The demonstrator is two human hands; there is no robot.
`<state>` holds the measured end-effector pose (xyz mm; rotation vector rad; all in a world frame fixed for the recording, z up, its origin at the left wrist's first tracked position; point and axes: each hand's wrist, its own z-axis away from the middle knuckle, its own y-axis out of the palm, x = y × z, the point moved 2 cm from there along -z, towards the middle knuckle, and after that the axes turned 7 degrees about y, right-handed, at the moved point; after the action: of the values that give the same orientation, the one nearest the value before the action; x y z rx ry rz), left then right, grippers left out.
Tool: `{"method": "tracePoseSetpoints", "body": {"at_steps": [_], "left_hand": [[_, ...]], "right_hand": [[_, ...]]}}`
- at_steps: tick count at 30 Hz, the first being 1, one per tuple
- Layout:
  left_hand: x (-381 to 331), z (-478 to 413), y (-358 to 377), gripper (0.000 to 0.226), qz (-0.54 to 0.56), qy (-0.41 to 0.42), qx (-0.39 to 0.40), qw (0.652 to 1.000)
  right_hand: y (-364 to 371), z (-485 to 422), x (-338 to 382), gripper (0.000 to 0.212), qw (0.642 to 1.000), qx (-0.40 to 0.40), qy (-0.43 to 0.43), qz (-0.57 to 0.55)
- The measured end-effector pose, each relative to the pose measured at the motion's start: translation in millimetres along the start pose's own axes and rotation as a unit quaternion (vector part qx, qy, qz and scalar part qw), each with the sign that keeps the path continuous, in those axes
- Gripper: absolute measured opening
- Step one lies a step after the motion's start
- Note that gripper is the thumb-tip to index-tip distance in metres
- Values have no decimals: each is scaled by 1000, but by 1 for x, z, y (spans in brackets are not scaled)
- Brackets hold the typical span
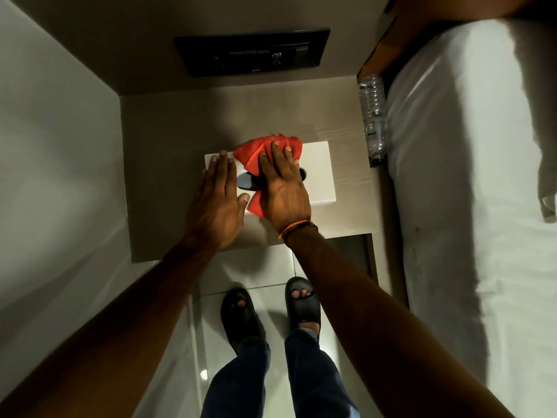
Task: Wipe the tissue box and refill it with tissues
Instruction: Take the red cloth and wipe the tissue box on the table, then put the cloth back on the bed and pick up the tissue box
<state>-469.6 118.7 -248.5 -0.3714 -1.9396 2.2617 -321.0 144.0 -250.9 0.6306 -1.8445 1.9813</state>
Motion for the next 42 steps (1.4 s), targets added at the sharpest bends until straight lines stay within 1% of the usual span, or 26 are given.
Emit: {"method": "tracePoseSetpoints", "body": {"at_steps": [2, 4, 5, 7, 8, 11, 13, 16, 19, 22, 25, 27, 30, 34, 36, 37, 39, 42], "left_hand": [[0, 0, -2, 74, -7, 5, 7, 1000], [-2, 1, -7, 74, -8, 6, 15, 1000], [-3, 2, -10, 75, -5, 4, 17, 1000], [-8, 4, -22, 76, -2, 1, 21, 1000], [-13, 5, -29, 76, -2, 8, 21, 1000], [-47, 7, -55, 75, 8, 43, 20, 999], [-90, 6, -78, 72, 33, 84, 11, 996], [-176, 4, -114, 72, 77, 170, 0, 982], [-270, 9, -146, 73, 104, 252, -17, 962], [-352, 19, -167, 78, 135, 299, -24, 944], [-419, 33, -169, 80, 138, 338, -17, 931], [-448, 38, -163, 79, 124, 354, -12, 927], [-483, 42, -146, 78, 101, 371, -9, 923], [-507, 43, -126, 77, 68, 393, -3, 917], [-512, 41, -118, 76, 44, 396, -4, 917], [-513, 39, -116, 76, 36, 396, -7, 917], [-514, 35, -116, 74, 36, 402, -13, 915], [-514, 32, -117, 69, 39, 417, -35, 907]], "right_hand": [[-6, 0, -4, 70, 999, -19, 1, -31], [-21, 5, -4, 60, 996, -15, 27, -88], [-30, 9, -5, 56, 995, -15, 36, -94], [-53, 21, -9, 54, 995, -28, 31, -87], [-65, 27, -12, 53, 994, -30, 29, -101], [-116, 47, -19, 54, 989, -63, 56, -125], [-162, 68, -22, 53, 986, -84, 60, -128], [-231, 107, -42, 50, 983, -127, 75, -113], [-297, 155, -85, 53, 971, -168, 136, -98], [-356, 210, -132, 51, 962, -206, 175, -39], [-404, 260, -180, 50, 956, -219, 197, 2], [-424, 283, -211, 53, 960, -203, 189, 25], [-437, 306, -254, 57, 974, -137, 172, 45], [-417, 313, -284, 51, 987, -38, 148, 42], [-398, 314, -291, 46, 990, -9, 139, 34], [-390, 315, -295, 46, 990, -6, 134, 30], [-381, 317, -302, 53, 991, -11, 128, 22], [-381, 316, -305, 56, 994, -35, 101, 23]]}}
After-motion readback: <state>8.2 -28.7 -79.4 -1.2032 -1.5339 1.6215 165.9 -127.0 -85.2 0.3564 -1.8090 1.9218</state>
